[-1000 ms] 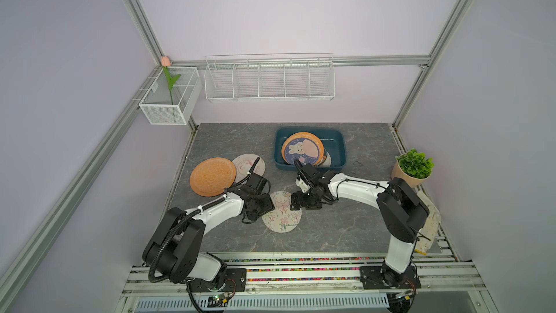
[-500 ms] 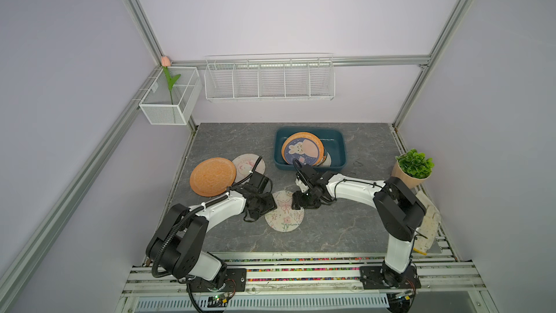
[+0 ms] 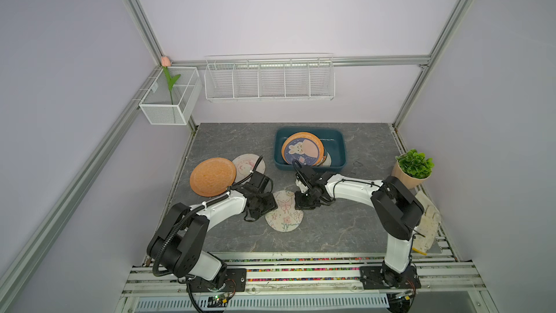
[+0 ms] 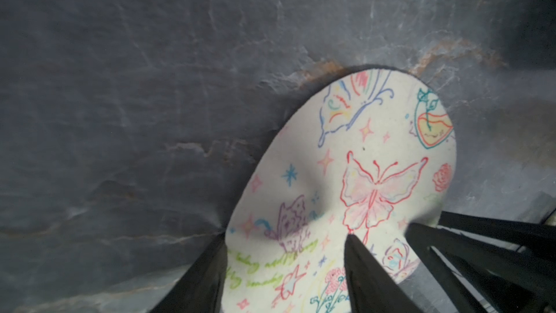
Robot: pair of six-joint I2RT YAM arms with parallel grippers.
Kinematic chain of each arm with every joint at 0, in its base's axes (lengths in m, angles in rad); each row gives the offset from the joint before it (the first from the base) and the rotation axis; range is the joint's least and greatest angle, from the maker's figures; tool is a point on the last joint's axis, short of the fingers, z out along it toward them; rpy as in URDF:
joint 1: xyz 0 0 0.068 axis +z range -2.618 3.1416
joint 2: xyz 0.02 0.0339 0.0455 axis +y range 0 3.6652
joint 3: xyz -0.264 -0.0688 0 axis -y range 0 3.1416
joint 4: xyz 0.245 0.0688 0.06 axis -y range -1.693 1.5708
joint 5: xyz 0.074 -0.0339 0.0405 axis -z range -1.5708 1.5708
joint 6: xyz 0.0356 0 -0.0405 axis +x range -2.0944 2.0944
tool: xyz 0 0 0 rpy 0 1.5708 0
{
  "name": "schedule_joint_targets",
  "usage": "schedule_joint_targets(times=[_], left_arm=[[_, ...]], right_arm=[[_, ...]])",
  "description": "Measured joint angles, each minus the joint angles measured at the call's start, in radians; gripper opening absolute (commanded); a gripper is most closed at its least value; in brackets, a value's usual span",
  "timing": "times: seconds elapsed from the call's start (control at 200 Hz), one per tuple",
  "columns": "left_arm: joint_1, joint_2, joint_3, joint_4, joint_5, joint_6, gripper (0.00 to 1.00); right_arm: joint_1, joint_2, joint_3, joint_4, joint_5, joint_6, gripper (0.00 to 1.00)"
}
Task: Put the coasters into the storage box
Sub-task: Pick up the coaster from the center of the board.
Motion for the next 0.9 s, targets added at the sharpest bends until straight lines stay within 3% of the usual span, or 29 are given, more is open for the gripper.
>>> schedule_joint_targets(times=[0.075, 0.49, 0.72, 0.9], left_arm=[[0.0, 0.0, 0.0, 0.0, 0.0, 0.0, 0.63], [-0.002, -0.05, -0.022, -0.026, 0.0, -0.002, 0.78], [0.047, -0.123, -0.03, -0.084, 0.0, 0.001, 0.81], [0.087, -0.15, -0.029, -0.095, 0.001, 0.019, 0.84]], right_arm=[[0.0, 0.0, 0.0, 0.001, -0.001, 0.006, 0.07], [0.002, -0.077, 0.013, -0.072, -0.01, -0.005, 0.07], [-0.017, -0.189, 0.134, -0.184, -0.038, -0.041, 0.07], [-0.091, -0.204, 0.247, -0.241, -0.08, -0.081, 0.07]])
